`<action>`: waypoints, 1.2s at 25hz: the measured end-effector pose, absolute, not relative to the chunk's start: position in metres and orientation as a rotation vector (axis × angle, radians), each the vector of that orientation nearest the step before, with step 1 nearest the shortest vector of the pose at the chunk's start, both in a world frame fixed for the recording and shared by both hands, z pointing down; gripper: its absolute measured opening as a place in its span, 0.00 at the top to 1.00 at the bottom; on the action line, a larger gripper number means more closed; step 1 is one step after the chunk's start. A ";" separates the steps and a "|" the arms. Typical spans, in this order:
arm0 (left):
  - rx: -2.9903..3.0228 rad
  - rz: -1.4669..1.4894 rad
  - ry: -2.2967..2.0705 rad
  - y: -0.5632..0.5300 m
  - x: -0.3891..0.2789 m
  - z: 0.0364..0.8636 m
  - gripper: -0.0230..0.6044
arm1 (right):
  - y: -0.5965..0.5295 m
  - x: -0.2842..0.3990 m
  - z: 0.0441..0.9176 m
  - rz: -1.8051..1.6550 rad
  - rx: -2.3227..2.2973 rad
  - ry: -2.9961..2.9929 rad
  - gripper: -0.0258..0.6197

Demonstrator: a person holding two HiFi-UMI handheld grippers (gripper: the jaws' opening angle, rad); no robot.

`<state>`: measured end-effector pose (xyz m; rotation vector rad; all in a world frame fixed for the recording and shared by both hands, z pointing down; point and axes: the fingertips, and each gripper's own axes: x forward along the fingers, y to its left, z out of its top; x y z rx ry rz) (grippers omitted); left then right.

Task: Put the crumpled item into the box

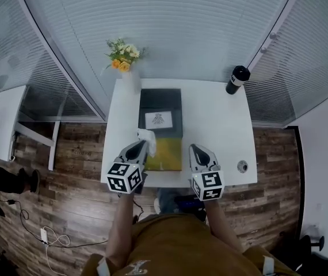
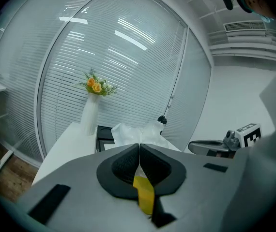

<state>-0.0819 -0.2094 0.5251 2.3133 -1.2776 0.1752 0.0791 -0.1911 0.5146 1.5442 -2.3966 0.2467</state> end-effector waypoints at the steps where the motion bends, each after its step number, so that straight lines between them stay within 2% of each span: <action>1: 2.309 0.178 -1.277 -0.210 -0.082 0.527 0.92 | -0.192 0.079 0.515 0.247 1.541 -2.397 0.94; 30: 2.206 0.340 -1.147 -0.209 -0.053 0.607 0.92 | -0.206 0.081 0.571 0.389 1.444 -2.341 0.94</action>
